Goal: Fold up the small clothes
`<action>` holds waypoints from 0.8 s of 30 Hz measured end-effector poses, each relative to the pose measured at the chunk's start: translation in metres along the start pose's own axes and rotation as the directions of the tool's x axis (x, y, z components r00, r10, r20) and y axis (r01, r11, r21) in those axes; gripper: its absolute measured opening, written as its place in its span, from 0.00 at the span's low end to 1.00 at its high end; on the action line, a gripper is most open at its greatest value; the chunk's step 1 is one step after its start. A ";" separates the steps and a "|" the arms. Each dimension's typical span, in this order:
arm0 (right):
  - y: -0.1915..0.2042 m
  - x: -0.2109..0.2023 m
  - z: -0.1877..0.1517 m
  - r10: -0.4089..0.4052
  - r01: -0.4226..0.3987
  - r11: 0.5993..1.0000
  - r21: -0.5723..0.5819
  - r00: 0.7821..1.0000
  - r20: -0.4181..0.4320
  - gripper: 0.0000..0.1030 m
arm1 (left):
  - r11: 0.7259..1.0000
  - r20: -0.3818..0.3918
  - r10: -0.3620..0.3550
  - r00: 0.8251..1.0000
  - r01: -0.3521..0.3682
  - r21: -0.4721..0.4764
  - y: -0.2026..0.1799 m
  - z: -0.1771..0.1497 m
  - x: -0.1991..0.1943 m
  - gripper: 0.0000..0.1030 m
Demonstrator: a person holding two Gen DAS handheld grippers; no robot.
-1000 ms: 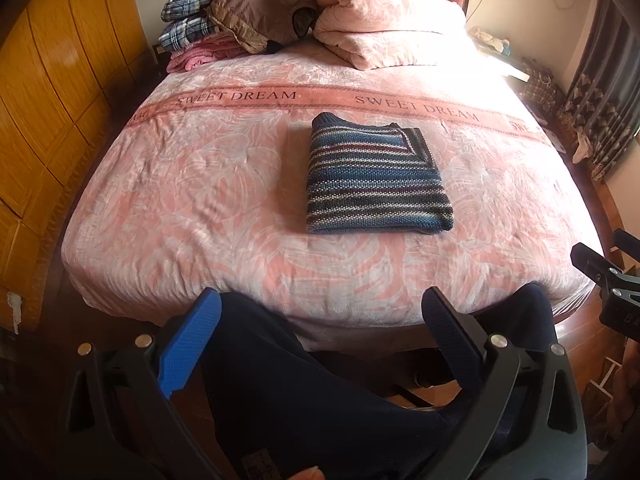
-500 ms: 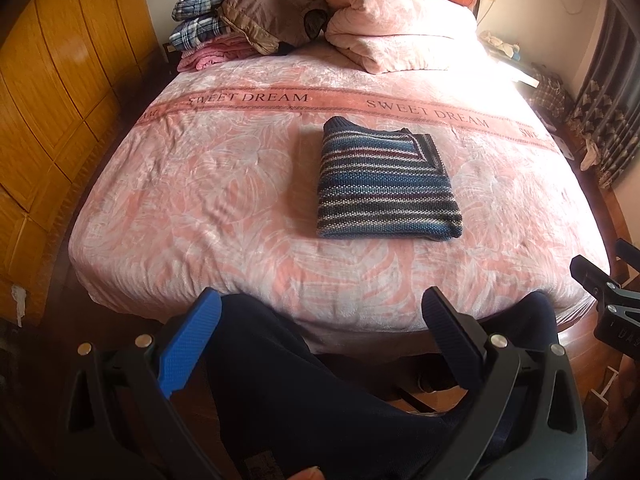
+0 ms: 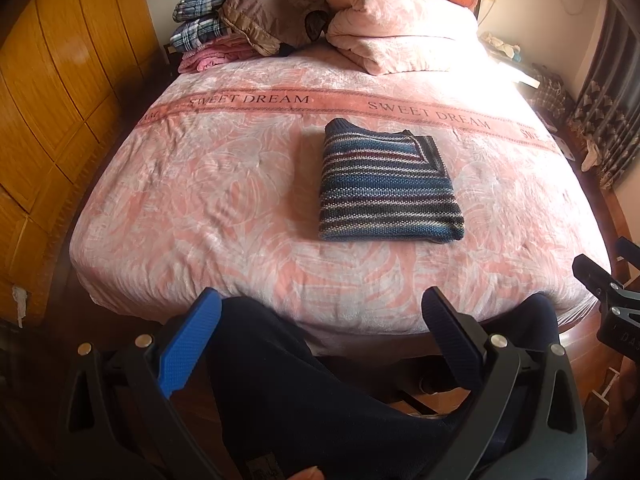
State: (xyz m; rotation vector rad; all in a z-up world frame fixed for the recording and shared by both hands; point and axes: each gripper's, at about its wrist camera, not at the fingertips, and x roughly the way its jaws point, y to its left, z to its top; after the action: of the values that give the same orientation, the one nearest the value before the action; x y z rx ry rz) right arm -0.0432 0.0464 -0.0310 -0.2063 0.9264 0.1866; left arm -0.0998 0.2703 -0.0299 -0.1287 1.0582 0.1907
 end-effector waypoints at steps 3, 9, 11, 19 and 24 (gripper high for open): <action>0.002 0.001 0.002 0.007 -0.007 1.000 -0.001 1.000 -0.003 0.96 | 1.000 0.004 0.001 1.000 -0.001 0.002 0.000 0.001 0.000 0.97; 0.005 0.001 0.004 0.012 -0.012 1.000 -0.010 1.000 0.003 0.96 | 1.000 0.001 -0.008 1.000 0.008 -0.002 -0.001 0.001 -0.001 0.97; 0.005 0.001 0.004 0.011 -0.011 1.000 -0.010 1.000 0.003 0.96 | 1.000 -0.001 -0.011 1.000 0.011 -0.002 -0.002 0.001 -0.001 0.97; 0.007 0.001 0.006 0.011 -0.011 1.000 -0.016 1.000 0.010 0.96 | 1.000 0.002 -0.010 1.000 0.010 -0.004 -0.002 0.002 0.000 0.97; 0.007 0.001 0.007 0.014 -0.014 1.000 -0.022 1.000 0.010 0.96 | 1.000 0.002 -0.010 1.000 0.010 0.000 -0.003 0.002 0.000 0.97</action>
State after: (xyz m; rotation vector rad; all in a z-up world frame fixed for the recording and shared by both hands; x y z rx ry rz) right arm -0.0386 0.0552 -0.0287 -0.2192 0.9165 0.2108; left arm -0.0970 0.2684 -0.0290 -0.1332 1.0556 0.1818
